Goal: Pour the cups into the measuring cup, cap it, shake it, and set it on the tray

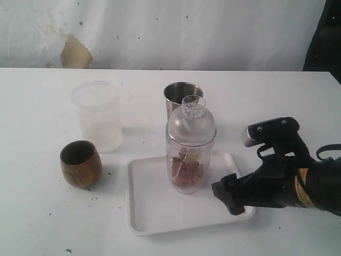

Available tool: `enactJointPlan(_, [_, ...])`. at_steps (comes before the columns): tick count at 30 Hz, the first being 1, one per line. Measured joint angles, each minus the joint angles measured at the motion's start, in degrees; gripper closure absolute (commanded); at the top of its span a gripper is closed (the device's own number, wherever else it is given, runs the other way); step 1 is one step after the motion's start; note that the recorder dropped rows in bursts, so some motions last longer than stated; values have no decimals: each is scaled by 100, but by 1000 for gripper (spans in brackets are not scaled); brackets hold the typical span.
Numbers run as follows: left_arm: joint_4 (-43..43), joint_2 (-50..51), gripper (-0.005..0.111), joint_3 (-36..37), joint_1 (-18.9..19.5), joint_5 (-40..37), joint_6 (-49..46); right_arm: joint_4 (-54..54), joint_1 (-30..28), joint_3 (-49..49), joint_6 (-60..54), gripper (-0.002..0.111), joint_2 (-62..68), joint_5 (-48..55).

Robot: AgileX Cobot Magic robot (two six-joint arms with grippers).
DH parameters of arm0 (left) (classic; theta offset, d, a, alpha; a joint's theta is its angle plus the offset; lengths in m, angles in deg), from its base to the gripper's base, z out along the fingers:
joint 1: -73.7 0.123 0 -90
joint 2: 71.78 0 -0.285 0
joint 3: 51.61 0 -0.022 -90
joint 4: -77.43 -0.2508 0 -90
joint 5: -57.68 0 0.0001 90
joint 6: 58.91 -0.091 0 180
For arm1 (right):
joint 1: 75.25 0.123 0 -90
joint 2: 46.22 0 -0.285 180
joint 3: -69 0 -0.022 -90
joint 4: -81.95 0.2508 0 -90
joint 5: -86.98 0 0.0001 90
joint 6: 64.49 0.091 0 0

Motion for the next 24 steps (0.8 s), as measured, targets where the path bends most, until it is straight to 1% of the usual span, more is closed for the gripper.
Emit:
enactJointPlan(3, [0,0,107,0,0,0,0,0,0,-255,283,7,-340,558])
enactJointPlan(7, [0,0,107,0,0,0,0,215,0,-643,582,8,-859,1910])
enactJointPlan(9, [0,0,107,0,0,0,0,215,0,-837,608,8,-1195,2180])
enactJointPlan(14, [0,0,107,0,0,0,0,83,0,-1189,684,8,-2394,2218])
enactJointPlan(24, [10,0,107,0,0,-12,0,-24,0,-1965,799,8,-5538,2230])
